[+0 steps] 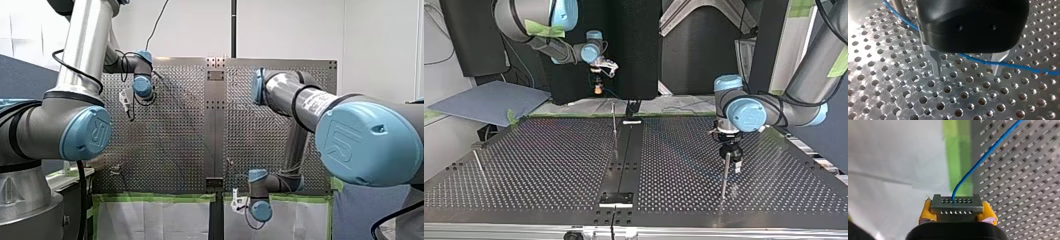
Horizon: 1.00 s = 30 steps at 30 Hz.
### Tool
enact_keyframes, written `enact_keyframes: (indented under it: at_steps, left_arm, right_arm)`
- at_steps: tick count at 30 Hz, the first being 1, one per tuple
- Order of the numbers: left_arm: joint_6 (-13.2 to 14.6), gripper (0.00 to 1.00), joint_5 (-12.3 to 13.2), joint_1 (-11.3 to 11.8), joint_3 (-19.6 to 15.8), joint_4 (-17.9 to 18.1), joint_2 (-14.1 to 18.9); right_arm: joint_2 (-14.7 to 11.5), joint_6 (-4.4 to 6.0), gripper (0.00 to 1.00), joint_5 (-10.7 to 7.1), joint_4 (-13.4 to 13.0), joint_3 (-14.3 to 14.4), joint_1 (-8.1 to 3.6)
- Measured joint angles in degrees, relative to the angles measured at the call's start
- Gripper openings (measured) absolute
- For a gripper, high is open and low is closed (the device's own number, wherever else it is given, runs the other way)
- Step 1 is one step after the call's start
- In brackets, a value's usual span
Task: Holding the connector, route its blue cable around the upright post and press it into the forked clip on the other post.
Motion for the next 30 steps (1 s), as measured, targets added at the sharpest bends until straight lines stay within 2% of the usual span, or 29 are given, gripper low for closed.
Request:
enact_keyframes:
  at_steps: [14, 21, 24, 30]
  left_arm:
    - [0.00, 1.00, 0.07, -0.02, -0.08, -0.12, 0.01]
    - [0.00, 1.00, 0.08, -0.10, -0.05, -0.17, 0.01]
    - [0.00, 1.00, 0.08, -0.13, -0.07, -0.17, 0.01]
    - [0.00, 1.00, 0.03, -0.16, -0.10, -0.17, 0.00]
  right_arm:
    - [7.14, 0.28, 0.00, -0.23, -2.12, -0.80, -1.08]
    - [10.09, 0.05, 0.00, -0.14, -2.36, -1.12, -1.46]
    - [11.34, -0.58, 0.00, -0.17, -2.42, -1.12, -1.58]
    - [13.11, -3.04, 0.00, -1.31, -2.26, -0.41, -1.59]
